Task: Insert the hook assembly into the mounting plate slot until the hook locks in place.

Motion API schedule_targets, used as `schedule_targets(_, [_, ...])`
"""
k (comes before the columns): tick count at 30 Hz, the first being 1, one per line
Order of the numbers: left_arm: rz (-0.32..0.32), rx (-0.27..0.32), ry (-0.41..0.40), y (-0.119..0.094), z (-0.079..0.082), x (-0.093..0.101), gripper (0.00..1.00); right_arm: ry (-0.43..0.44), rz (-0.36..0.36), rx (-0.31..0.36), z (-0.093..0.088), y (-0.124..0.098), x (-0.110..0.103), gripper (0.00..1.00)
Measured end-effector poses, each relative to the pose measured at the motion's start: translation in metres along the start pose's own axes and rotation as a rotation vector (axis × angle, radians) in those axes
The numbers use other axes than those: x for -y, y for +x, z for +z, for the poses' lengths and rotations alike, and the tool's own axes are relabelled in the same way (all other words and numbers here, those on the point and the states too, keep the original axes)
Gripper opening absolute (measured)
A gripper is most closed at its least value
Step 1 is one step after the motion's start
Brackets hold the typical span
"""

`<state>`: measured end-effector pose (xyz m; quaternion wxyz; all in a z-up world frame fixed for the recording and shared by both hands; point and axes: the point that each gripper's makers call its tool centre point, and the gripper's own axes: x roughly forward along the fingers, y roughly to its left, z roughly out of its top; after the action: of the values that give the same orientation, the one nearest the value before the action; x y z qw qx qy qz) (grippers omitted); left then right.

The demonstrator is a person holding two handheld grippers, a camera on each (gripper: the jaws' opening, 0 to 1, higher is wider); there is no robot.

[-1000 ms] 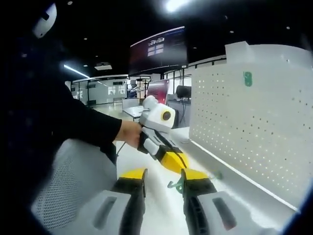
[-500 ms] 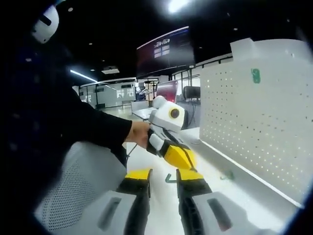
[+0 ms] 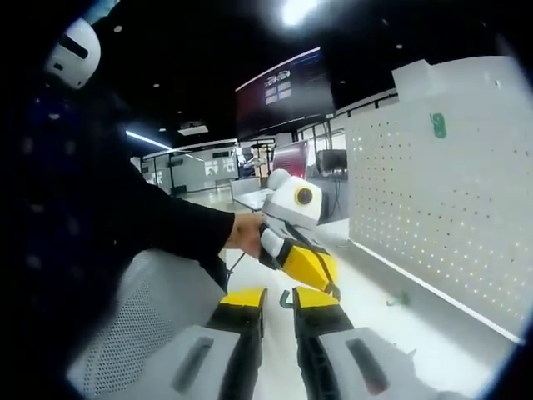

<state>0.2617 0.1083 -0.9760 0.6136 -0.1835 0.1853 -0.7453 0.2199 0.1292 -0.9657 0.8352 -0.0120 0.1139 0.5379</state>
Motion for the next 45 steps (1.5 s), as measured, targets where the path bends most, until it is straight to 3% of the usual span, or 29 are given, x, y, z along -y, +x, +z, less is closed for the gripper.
schedule_targets(14, [-0.037, 0.021, -0.001, 0.001, 0.005, 0.008, 0.01, 0.050, 0.025, 0.045, 0.007, -0.003, -0.003, 0.04])
schedule_targets(27, [-0.042, 0.040, 0.003, 0.001, 0.010, 0.010, 0.01, 0.041, 0.021, 0.053, 0.008, -0.003, -0.003, 0.02])
schedule_targets(45, [0.027, 0.056, 0.053, 0.002, 0.015, 0.000, 0.05, 0.019, -0.030, 0.032, 0.004, -0.004, 0.008, 0.01])
